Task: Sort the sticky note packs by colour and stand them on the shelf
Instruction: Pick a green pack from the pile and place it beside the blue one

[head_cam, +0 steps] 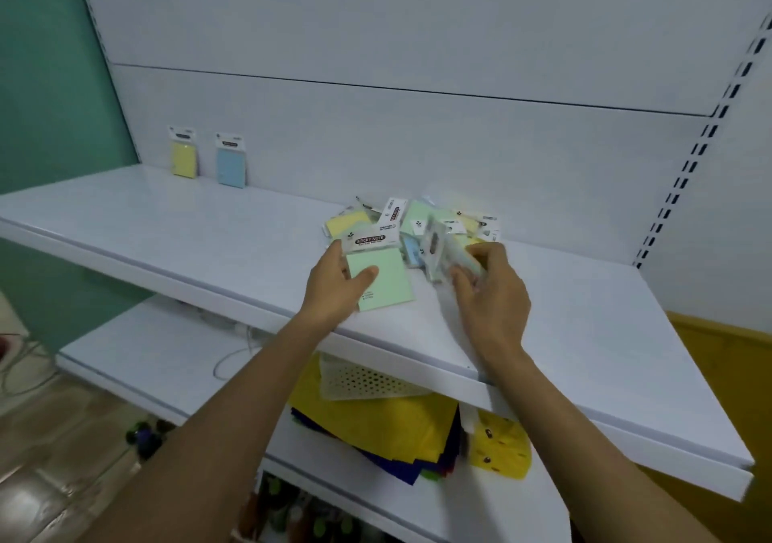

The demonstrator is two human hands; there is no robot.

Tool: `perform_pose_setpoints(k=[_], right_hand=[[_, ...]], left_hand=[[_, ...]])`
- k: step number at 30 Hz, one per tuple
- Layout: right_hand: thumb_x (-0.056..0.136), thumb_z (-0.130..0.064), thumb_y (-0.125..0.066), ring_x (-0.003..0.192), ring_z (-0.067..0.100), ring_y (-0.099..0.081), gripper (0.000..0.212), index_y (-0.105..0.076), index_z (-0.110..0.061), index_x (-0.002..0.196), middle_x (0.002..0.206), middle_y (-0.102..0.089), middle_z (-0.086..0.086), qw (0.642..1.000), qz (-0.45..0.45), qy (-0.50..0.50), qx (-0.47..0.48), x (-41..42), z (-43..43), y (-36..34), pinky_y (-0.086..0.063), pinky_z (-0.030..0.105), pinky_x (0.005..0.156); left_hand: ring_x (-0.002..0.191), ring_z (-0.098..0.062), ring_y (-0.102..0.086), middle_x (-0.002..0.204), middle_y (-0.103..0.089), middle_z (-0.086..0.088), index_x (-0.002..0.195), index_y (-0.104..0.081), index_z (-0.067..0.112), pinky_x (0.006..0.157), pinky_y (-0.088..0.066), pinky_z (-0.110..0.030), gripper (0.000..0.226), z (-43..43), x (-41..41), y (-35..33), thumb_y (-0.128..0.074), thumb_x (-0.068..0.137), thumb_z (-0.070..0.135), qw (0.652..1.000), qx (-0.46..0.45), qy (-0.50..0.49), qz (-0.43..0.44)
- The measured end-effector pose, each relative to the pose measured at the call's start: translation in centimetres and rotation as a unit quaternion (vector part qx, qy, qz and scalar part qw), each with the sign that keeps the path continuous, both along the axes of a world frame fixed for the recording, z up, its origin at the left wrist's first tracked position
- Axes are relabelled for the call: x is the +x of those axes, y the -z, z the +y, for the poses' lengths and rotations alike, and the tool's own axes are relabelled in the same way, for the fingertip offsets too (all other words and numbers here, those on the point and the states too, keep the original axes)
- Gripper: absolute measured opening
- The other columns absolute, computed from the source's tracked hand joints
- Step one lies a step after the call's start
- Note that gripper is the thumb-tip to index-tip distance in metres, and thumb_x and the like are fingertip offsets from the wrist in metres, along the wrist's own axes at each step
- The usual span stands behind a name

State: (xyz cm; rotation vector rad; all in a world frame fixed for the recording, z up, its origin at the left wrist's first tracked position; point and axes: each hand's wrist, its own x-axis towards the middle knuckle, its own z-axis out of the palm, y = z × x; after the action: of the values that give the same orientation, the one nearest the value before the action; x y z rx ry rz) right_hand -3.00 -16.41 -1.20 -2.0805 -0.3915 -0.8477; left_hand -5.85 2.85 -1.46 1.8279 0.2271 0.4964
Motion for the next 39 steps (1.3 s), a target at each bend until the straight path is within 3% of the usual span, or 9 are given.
perform_pose_setpoints(k=[2, 5, 10, 18, 21, 26, 32, 36, 39], right_hand=[[0.073, -0.011, -0.073, 0.061, 0.024, -0.053, 0.016, -0.058, -0.014, 0.079, 0.071, -0.06, 0.002, 0.969, -0.149, -0.048, -0.193, -0.7, 1.5, 0.5, -0.036, 0.029, 0.051], [0.07, -0.017, -0.077, 0.064, 0.027, -0.053, 0.02, -0.059, -0.013, 0.078, 0.076, -0.06, 0.005, 0.937, -0.132, -0.095, -0.308, -0.4, 2.1, 1.2, -0.03, 0.027, 0.051], [0.079, -0.021, -0.068, 0.083, 0.031, -0.06, 0.027, -0.066, -0.015, 0.106, 0.101, -0.067, 0.007, 0.949, -0.065, -0.136, -0.278, -0.1, 1.7, 1.0, -0.048, 0.037, 0.066], [0.095, -0.024, -0.05, 0.079, 0.029, -0.064, 0.032, -0.059, -0.017, 0.125, 0.092, -0.071, 0.009, 0.991, -0.04, -0.112, -0.064, -3.1, 5.9, -1.8, -0.037, 0.027, 0.06], [0.093, -0.04, -0.05, 0.11, 0.025, -0.06, 0.043, -0.059, -0.016, 0.127, 0.121, -0.065, 0.008, 0.978, -0.064, -0.164, -0.116, -5.7, 10.4, -2.2, -0.048, 0.035, 0.086], [0.094, -0.046, -0.029, 0.129, 0.018, -0.044, 0.051, -0.058, -0.02, 0.128, 0.135, -0.056, 0.004, 0.952, -0.03, -0.288, -0.1, -9.1, 16.7, -2.3, -0.031, 0.027, 0.106], [0.087, -0.019, -0.06, 0.117, 0.013, -0.044, 0.047, -0.048, -0.016, 0.132, 0.129, -0.052, 0.001, 0.944, 0.02, -0.327, 0.034, -10.8, 25.6, -3.8, -0.038, 0.031, 0.099], [0.086, -0.031, -0.066, 0.102, 0.016, -0.063, 0.052, -0.049, -0.012, 0.132, 0.118, -0.063, 0.003, 0.814, 0.356, -0.445, 0.114, -12.1, 31.7, -5.2, -0.053, 0.03, 0.084], [0.094, -0.026, -0.054, 0.095, 0.025, -0.068, 0.031, -0.06, -0.009, 0.119, 0.106, -0.071, 0.012, 0.714, 0.441, -0.519, 0.163, -13.7, 36.4, -5.1, -0.055, 0.029, 0.071]], left_hand=[[0.097, -0.014, -0.065, 0.106, -0.066, 0.006, 0.11, -0.053, 0.025, 0.081, -0.057, -0.039, 0.031, 0.0, 0.0, -0.1, -0.069, 0.083, 0.019, 1.0, 0.007, -0.009, -0.004], [0.099, -0.015, -0.067, 0.115, -0.069, -0.001, 0.115, -0.059, 0.014, 0.087, -0.056, -0.04, 0.035, 0.0, 0.1, -0.1, -0.07, 0.082, 0.012, 1.0, -0.027, 0.003, -0.004], [0.09, -0.021, -0.07, 0.106, -0.071, -0.008, 0.1, -0.066, 0.014, 0.081, -0.057, -0.038, 0.014, 0.0, -0.7, -1.4, -0.065, 0.087, 0.012, 0.983, -0.18, 0.021, 0.0], [0.094, -0.028, -0.064, 0.104, -0.066, -0.014, 0.122, -0.055, 0.008, 0.079, -0.055, -0.041, 0.033, 1.6, -4.7, -2.0, -0.048, 0.097, 0.027, 0.954, -0.298, 0.002, 0.002], [0.096, -0.025, -0.065, 0.107, -0.068, -0.014, 0.12, -0.059, 0.01, 0.077, -0.054, -0.037, 0.044, 3.2, -6.8, -3.4, -0.046, 0.095, 0.043, 0.928, -0.369, 0.025, -0.042], [0.096, -0.025, -0.068, 0.11, -0.069, -0.014, 0.118, -0.061, 0.01, 0.081, -0.057, -0.038, 0.035, 9.2, -11.5, -4.4, -0.067, 0.085, 0.022, 0.958, -0.277, -0.007, -0.079], [0.091, -0.021, -0.068, 0.108, -0.069, -0.008, 0.113, -0.059, 0.016, 0.084, -0.055, -0.042, 0.026, 17.8, -16.8, -4.7, -0.059, 0.089, 0.007, 0.955, -0.271, -0.058, -0.103], [0.096, -0.021, -0.068, 0.119, -0.063, -0.003, 0.14, -0.031, 0.03, 0.083, -0.056, -0.044, 0.067, 24.4, -19.5, -4.7, -0.063, 0.087, 0.006, 0.951, -0.247, -0.1, -0.156], [0.099, -0.018, -0.067, 0.128, -0.057, 0.0, 0.145, 0.0, 0.047, 0.079, -0.058, -0.038, 0.095, 28.9, -21.0, -4.5, -0.064, 0.086, 0.009, 0.956, -0.218, -0.102, -0.171]])
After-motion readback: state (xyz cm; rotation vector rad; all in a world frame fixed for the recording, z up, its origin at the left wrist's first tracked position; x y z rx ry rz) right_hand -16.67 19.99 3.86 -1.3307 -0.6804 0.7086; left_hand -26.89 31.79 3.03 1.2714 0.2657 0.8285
